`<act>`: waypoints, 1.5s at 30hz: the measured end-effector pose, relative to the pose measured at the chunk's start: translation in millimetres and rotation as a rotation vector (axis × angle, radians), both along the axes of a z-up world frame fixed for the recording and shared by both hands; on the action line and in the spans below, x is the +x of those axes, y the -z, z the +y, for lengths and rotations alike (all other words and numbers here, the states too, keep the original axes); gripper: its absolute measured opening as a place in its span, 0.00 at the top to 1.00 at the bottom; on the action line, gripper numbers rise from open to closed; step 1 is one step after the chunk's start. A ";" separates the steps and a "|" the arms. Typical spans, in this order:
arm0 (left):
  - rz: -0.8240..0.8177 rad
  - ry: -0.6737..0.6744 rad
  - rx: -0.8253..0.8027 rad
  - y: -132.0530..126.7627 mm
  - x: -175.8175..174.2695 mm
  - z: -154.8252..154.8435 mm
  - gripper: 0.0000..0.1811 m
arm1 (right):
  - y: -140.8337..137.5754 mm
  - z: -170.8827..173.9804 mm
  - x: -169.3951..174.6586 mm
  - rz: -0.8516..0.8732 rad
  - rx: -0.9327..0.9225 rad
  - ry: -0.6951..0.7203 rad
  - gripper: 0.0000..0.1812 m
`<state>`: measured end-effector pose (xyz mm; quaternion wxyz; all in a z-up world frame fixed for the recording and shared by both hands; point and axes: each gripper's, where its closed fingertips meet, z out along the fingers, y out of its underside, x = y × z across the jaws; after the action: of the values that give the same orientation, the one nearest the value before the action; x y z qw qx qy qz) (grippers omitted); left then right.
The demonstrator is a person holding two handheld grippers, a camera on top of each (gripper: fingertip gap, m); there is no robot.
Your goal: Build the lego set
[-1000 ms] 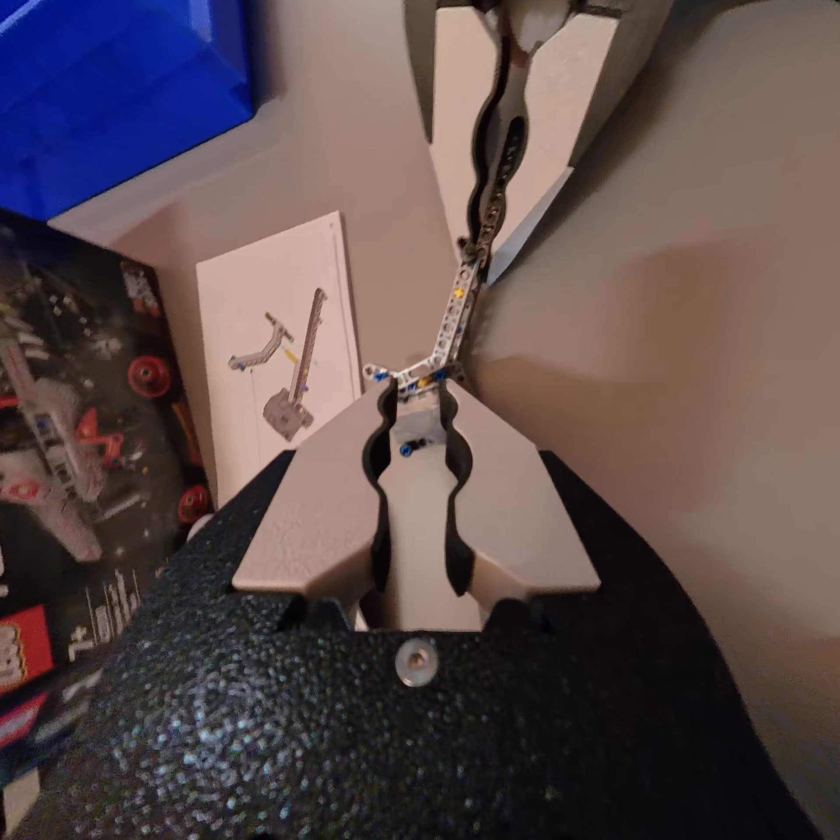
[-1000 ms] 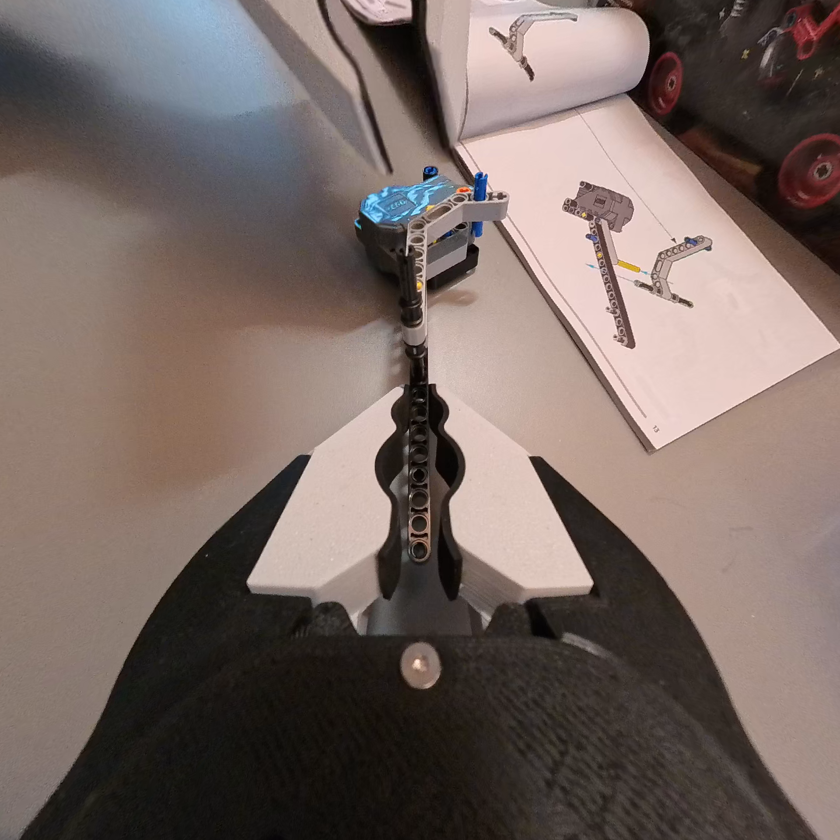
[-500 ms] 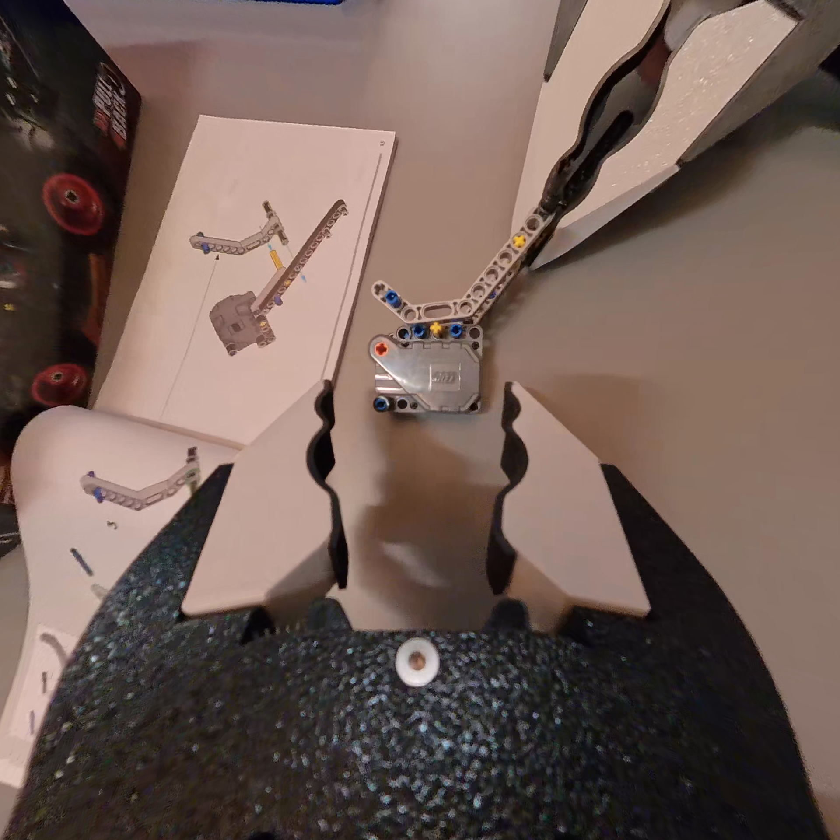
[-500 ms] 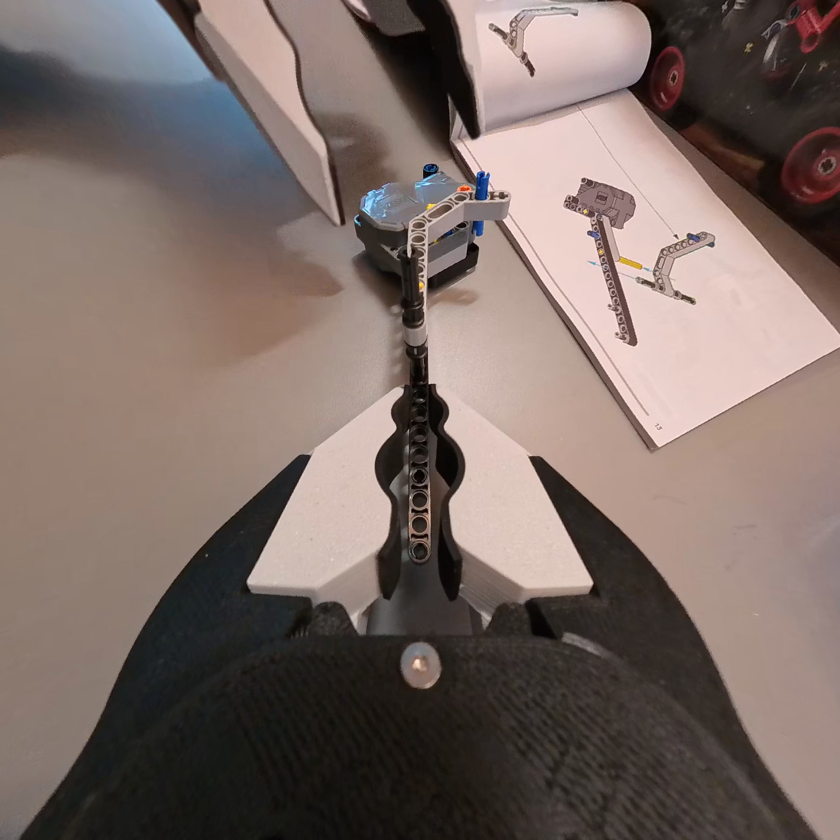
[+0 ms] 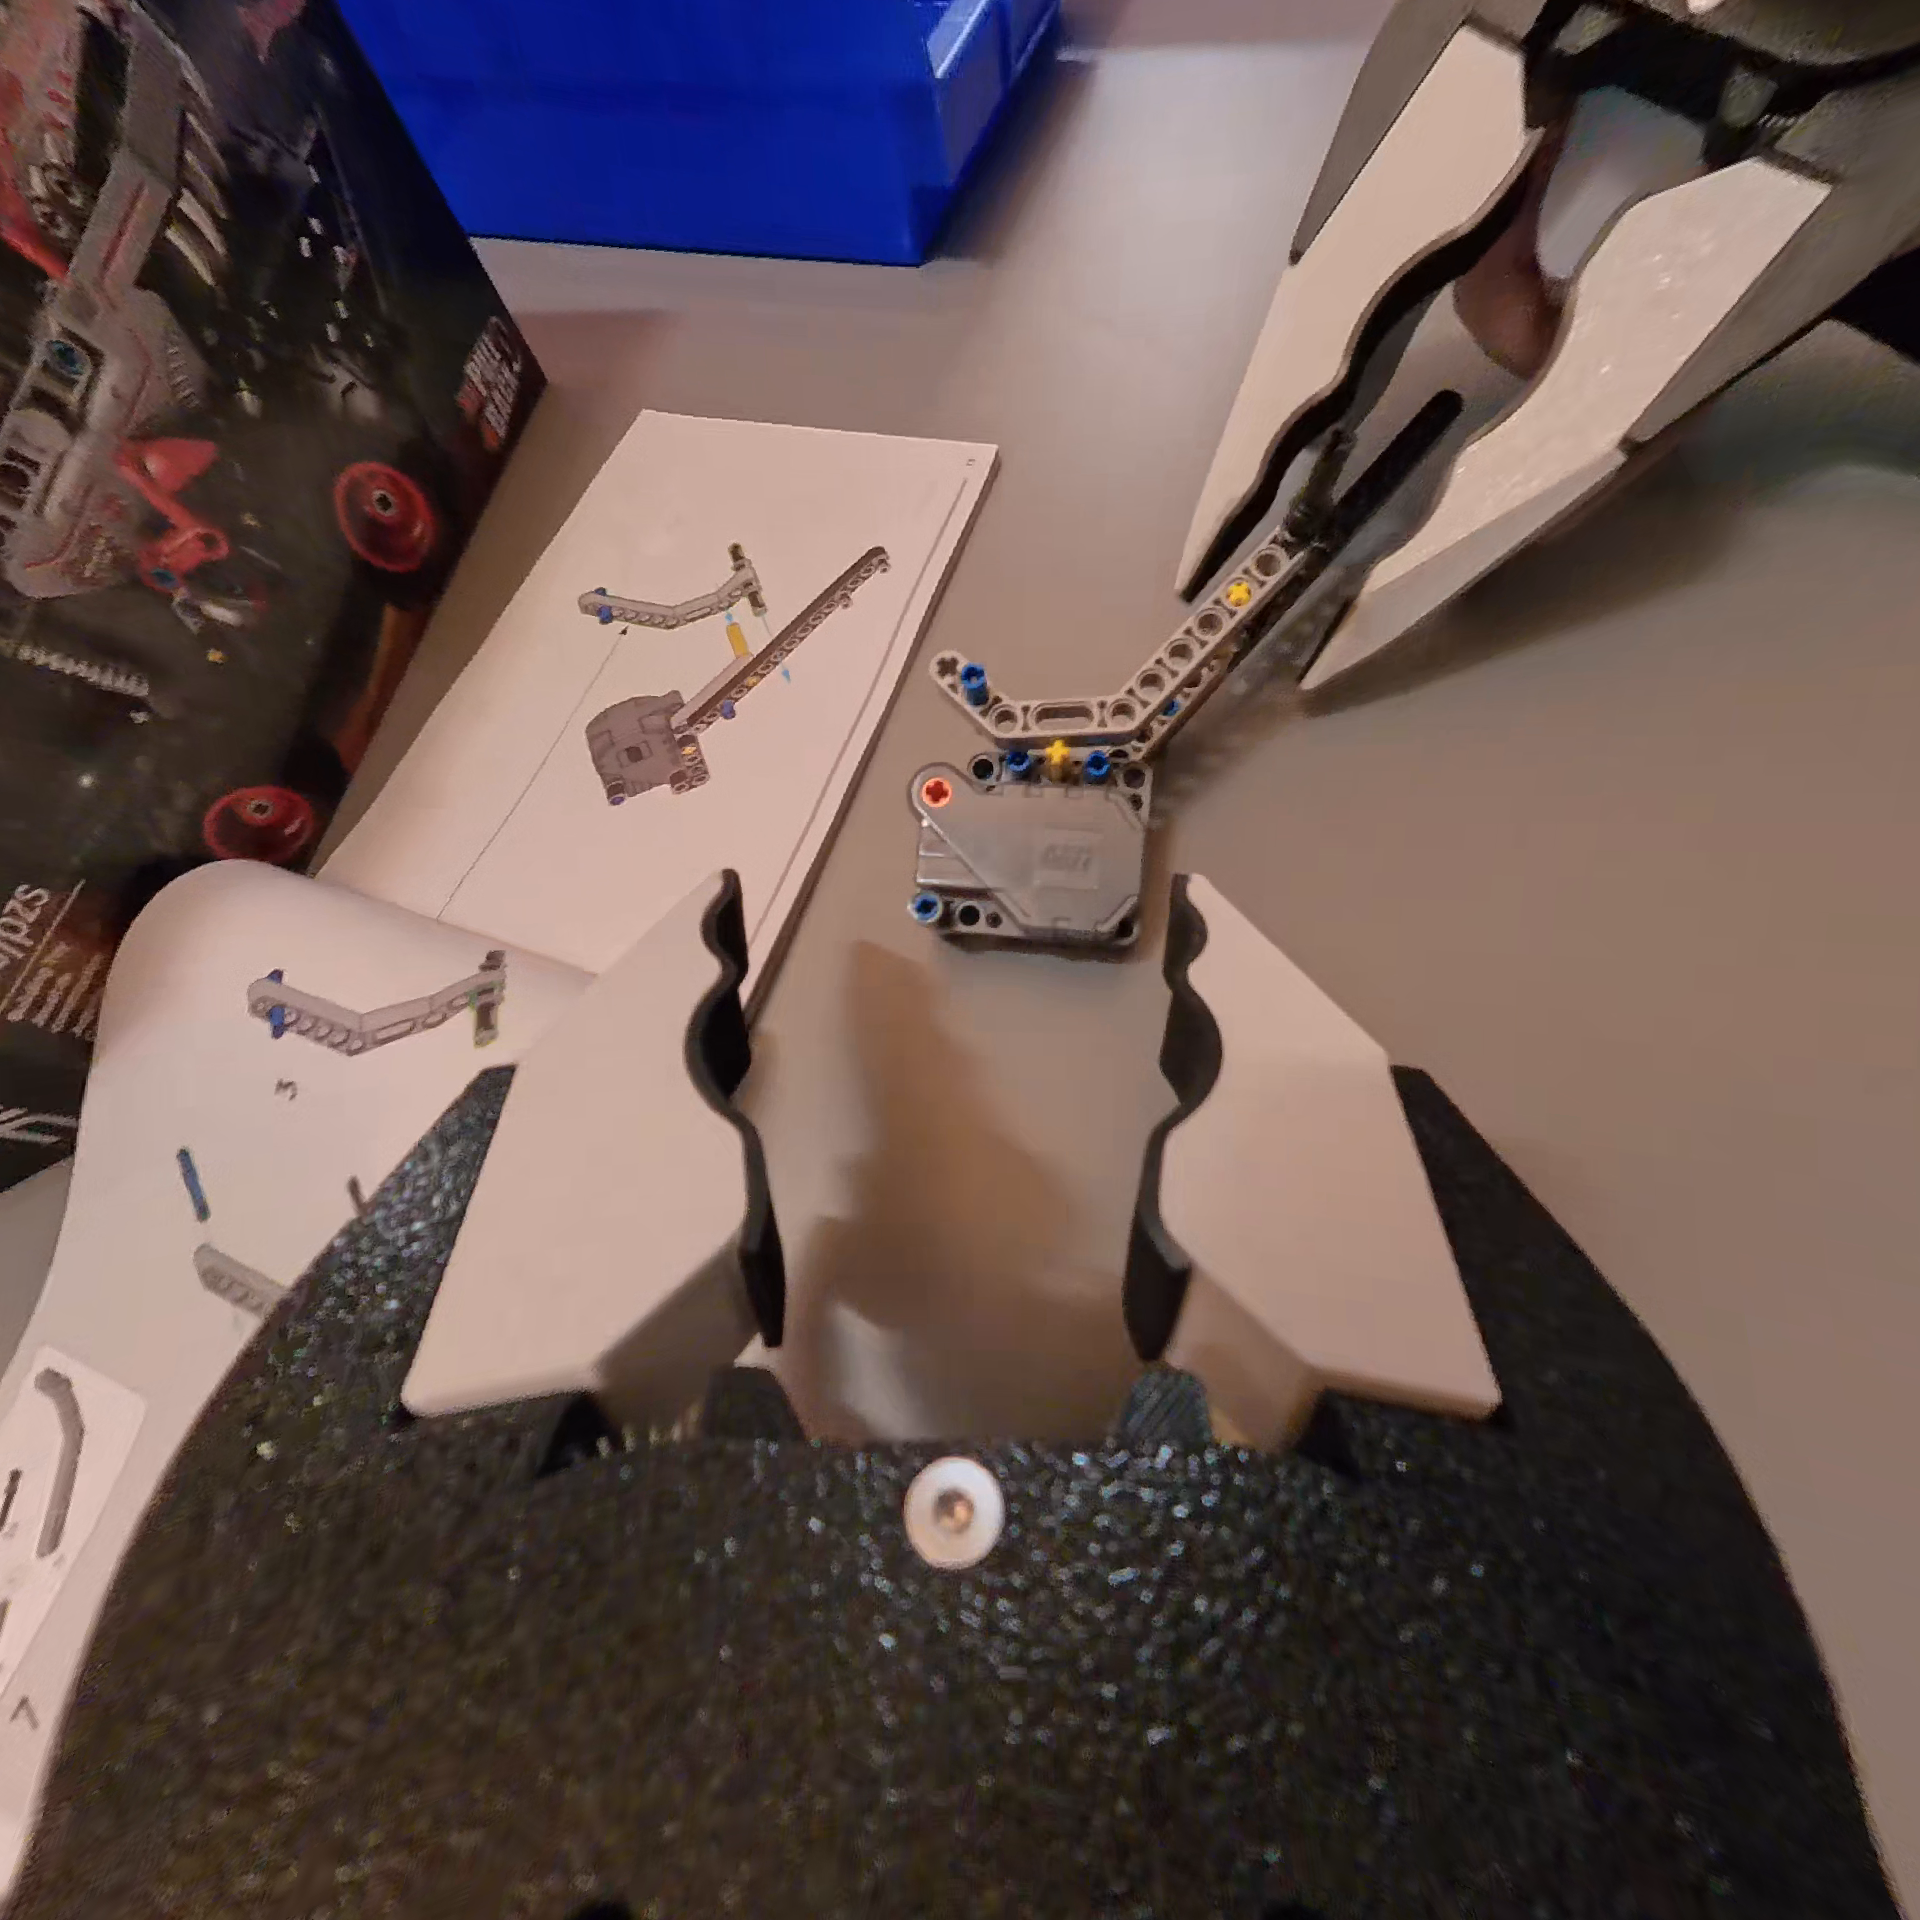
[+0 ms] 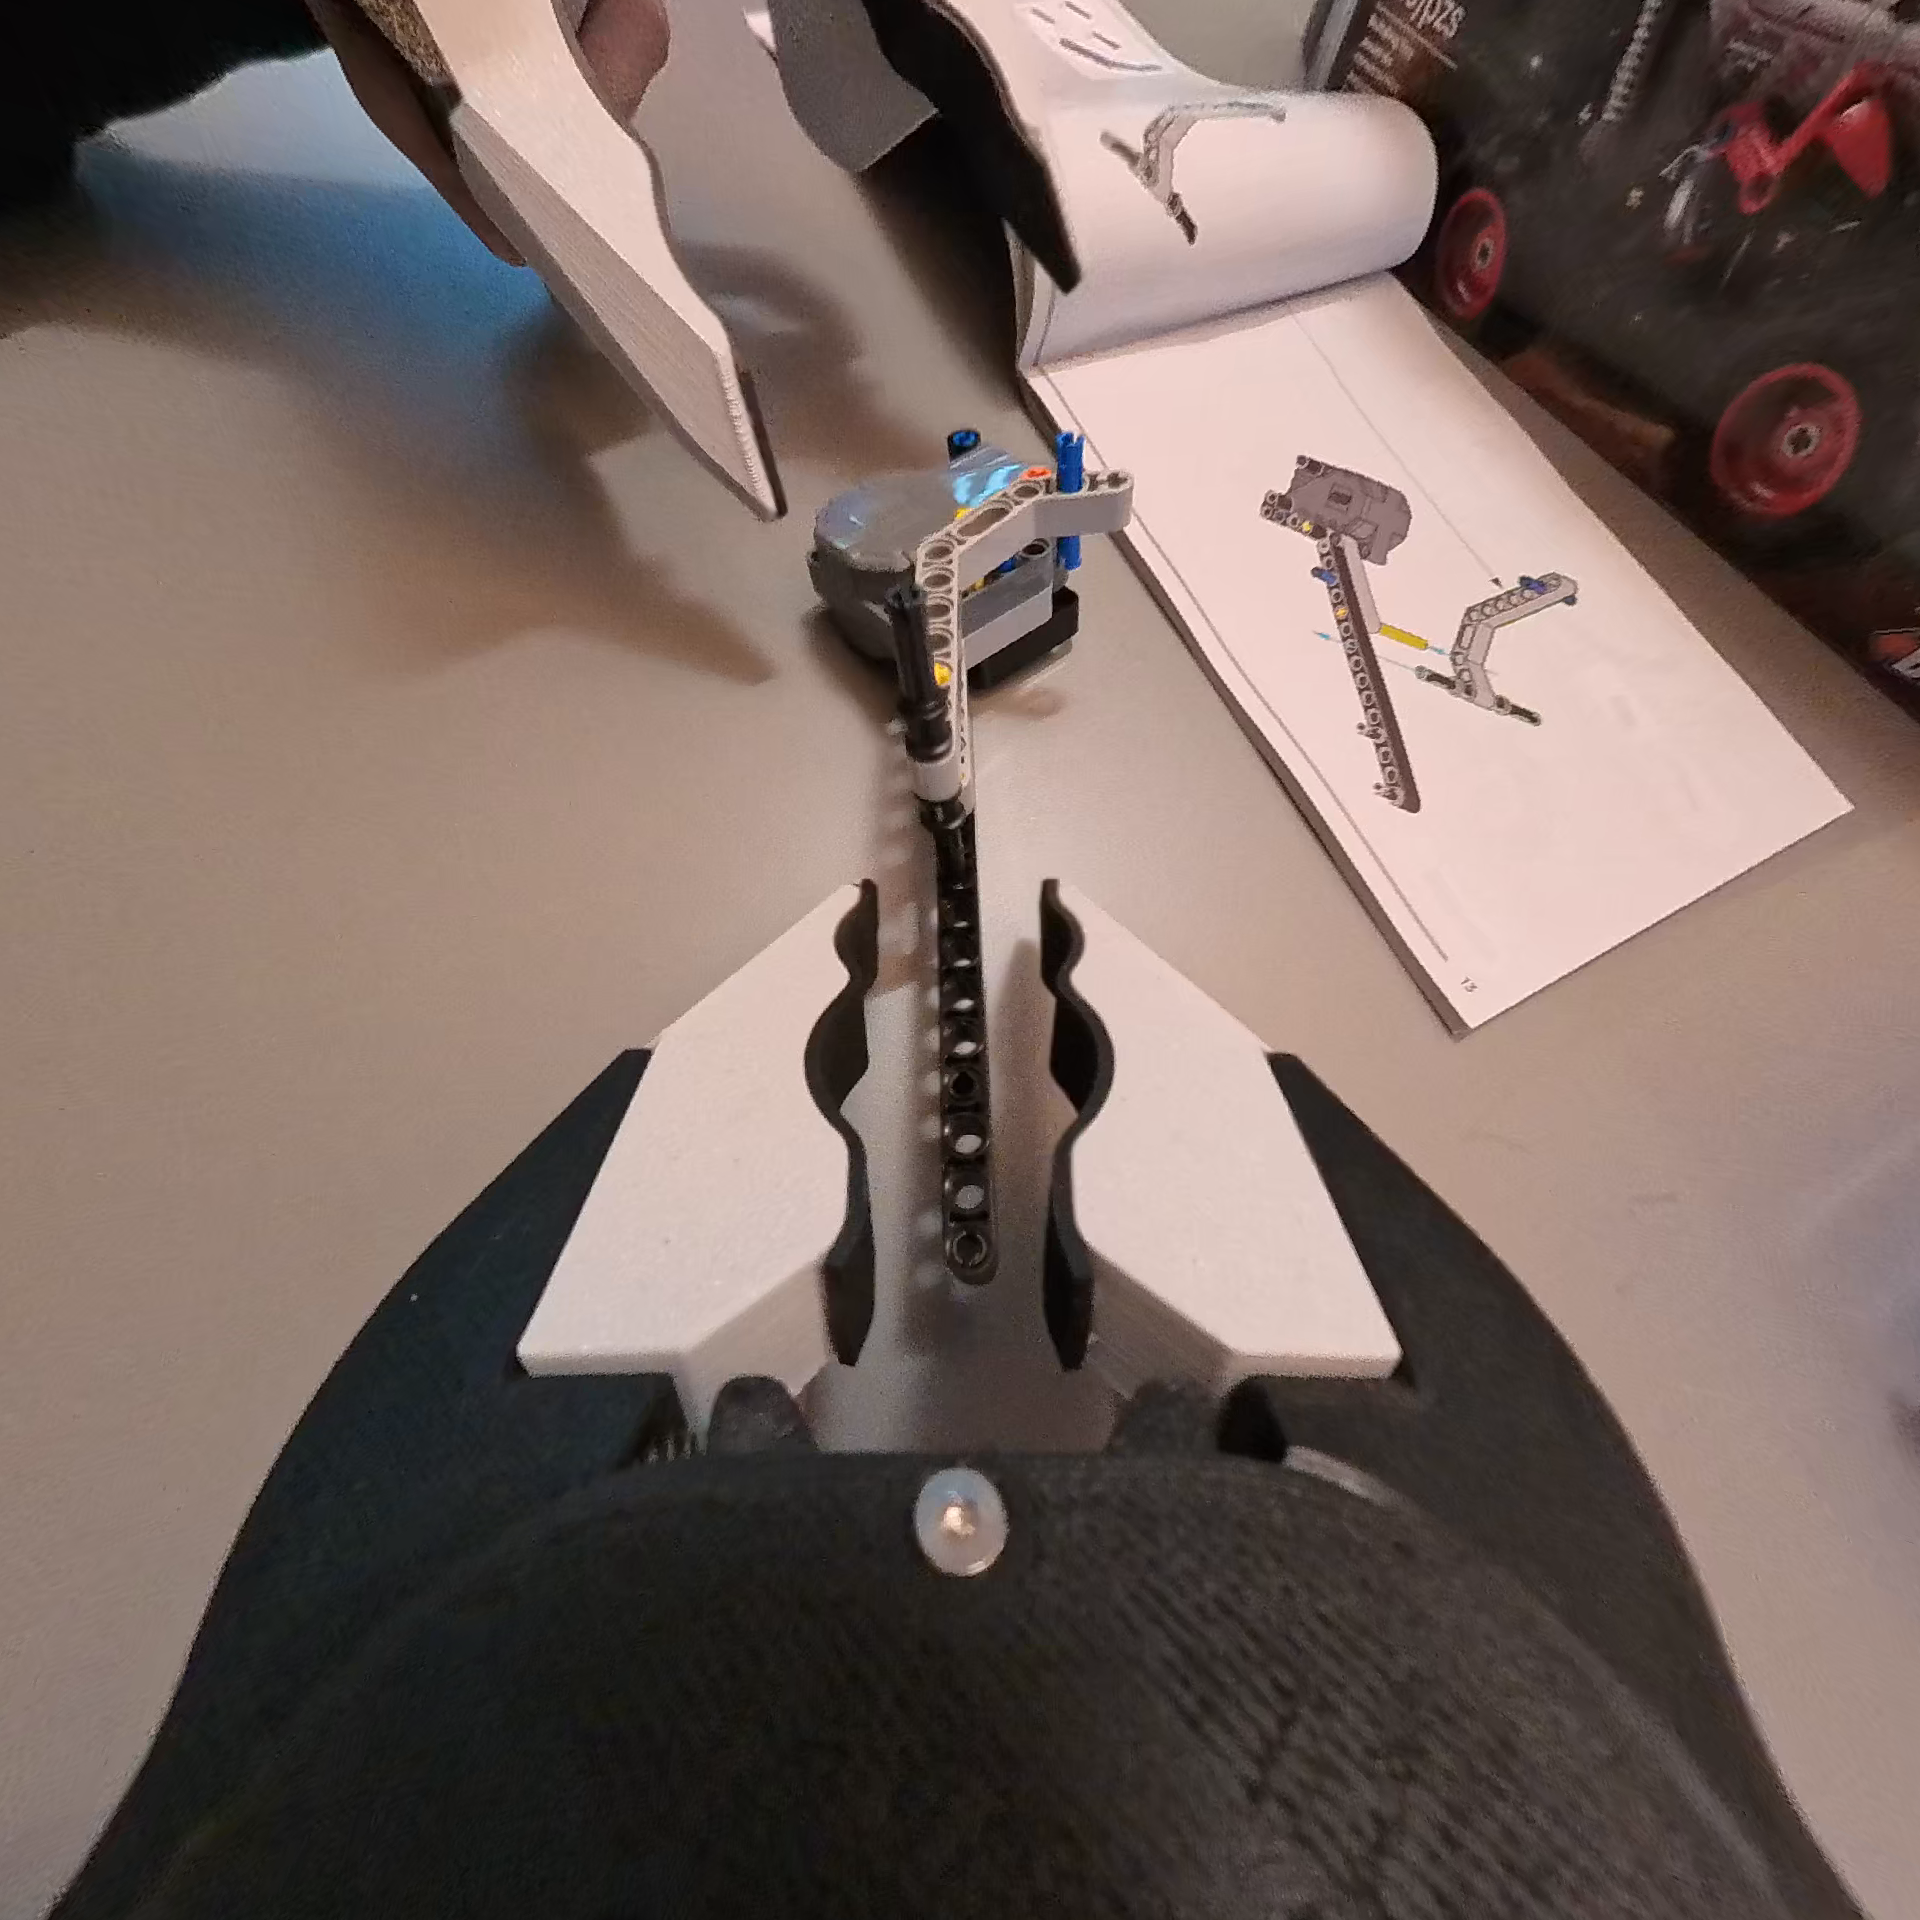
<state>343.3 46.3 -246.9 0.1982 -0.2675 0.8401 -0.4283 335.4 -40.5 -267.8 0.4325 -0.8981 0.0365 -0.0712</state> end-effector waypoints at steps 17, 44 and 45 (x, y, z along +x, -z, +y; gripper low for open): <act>-0.232 -0.203 -0.023 -20.3 30.4 31.7 0.63 | -108.1 -69.0 33.7 -0.215 0.716 0.297 0.72; -0.883 -0.726 0.390 -65.6 40.3 103.9 0.67 | -128.5 -78.1 23.5 -0.284 0.909 0.281 0.79; -0.889 -0.735 0.400 -66.5 40.2 104.9 0.67 | -126.9 -79.9 24.8 -0.300 0.889 0.305 0.79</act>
<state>383.4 151.2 -180.4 0.7111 -0.2931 0.5937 -0.2365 360.2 -120.5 -140.9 0.7591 -0.5908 0.1317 -0.2395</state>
